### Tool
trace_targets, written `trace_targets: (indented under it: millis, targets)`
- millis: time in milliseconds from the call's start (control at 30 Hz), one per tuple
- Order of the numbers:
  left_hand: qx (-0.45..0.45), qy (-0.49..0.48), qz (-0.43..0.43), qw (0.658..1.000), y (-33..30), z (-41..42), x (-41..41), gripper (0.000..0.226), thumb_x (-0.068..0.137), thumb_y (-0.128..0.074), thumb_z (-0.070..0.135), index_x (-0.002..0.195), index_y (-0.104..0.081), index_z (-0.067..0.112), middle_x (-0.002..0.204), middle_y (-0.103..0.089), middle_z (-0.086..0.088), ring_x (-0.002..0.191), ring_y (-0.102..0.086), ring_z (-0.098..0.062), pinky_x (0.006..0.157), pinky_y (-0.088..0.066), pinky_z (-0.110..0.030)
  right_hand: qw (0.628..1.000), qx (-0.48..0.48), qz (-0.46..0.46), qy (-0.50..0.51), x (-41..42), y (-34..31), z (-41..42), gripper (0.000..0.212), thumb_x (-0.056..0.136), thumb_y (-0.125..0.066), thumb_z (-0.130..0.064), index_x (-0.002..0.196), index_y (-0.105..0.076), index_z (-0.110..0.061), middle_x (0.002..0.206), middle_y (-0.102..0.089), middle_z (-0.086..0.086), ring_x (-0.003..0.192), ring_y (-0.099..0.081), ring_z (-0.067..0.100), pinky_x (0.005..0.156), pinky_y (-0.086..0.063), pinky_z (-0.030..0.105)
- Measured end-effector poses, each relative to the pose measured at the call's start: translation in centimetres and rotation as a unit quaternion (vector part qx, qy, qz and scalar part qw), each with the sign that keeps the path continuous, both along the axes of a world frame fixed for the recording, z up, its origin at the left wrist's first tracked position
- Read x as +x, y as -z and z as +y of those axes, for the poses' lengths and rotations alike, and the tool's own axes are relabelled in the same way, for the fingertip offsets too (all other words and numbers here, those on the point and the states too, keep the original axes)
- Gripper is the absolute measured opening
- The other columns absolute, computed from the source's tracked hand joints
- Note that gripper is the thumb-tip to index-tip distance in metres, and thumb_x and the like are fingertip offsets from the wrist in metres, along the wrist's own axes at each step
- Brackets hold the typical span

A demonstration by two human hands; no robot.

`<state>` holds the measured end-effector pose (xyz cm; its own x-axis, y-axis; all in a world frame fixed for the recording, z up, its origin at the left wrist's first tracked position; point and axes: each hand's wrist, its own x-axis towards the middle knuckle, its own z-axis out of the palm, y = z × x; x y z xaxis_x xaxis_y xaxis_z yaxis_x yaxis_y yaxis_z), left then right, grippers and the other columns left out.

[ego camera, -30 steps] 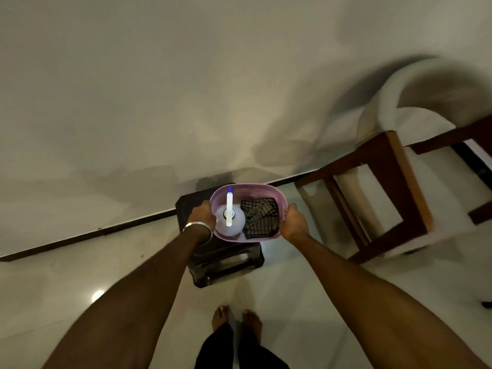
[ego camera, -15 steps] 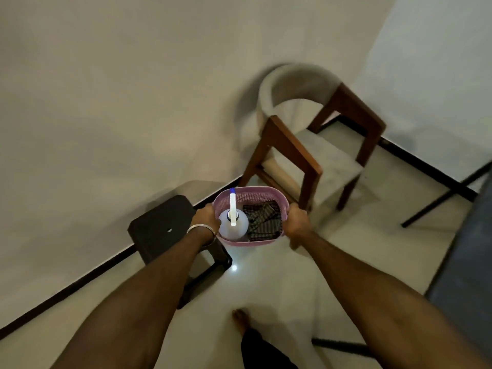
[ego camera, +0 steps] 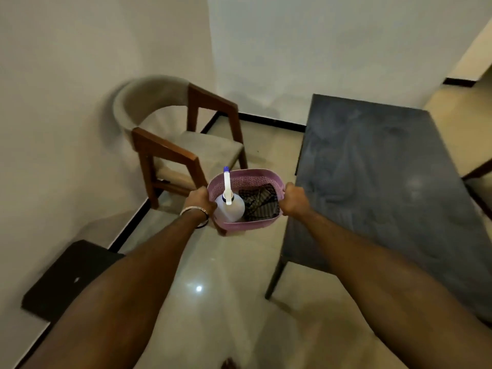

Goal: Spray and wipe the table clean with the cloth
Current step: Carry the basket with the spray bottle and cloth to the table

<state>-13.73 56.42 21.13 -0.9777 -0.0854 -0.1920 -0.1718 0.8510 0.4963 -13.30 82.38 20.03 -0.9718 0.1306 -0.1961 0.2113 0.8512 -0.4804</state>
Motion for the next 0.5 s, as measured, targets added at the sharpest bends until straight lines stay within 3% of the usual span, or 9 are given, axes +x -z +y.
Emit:
trace_targets:
  millis: [133,267,500]
  targets:
    - [-0.010,0.062,0.010,0.998,-1.0,10.0,1.4,0.029,0.083,-0.061,0.015,0.109,-0.065,0.004,0.109,-0.068,-0.020,0.102,-0.064,-0.036,0.082,-0.051,-0.035,0.999,-0.012,0.010,0.040,3.5,-0.7,10.3,0.035,0.090,-0.063,-0.025,0.109,-0.059,0.004,0.111,-0.065,0.024,0.105,-0.062,0.044,0.076,-0.048,0.040]
    - [-0.005,0.102,0.002,0.995,-1.3,20.1,3.5,0.029,0.084,-0.061,0.012,0.111,-0.067,0.005,0.109,-0.069,-0.018,0.102,-0.064,-0.035,0.084,-0.050,-0.036,0.997,-0.009,0.014,0.073,7.6,-1.0,20.2,0.026,0.088,-0.064,-0.024,0.097,-0.061,0.001,0.099,-0.068,0.021,0.093,-0.066,0.041,0.068,-0.044,0.035]
    - [0.012,0.163,-0.007,0.986,-0.6,33.9,6.1,0.026,0.086,-0.062,0.014,0.109,-0.067,0.004,0.105,-0.070,-0.018,0.092,-0.066,-0.035,0.082,-0.057,-0.041,0.992,0.013,0.015,0.126,14.0,-1.6,33.4,0.028,0.089,-0.067,-0.022,0.105,-0.064,0.001,0.100,-0.068,0.015,0.094,-0.067,0.034,0.070,-0.047,0.033]
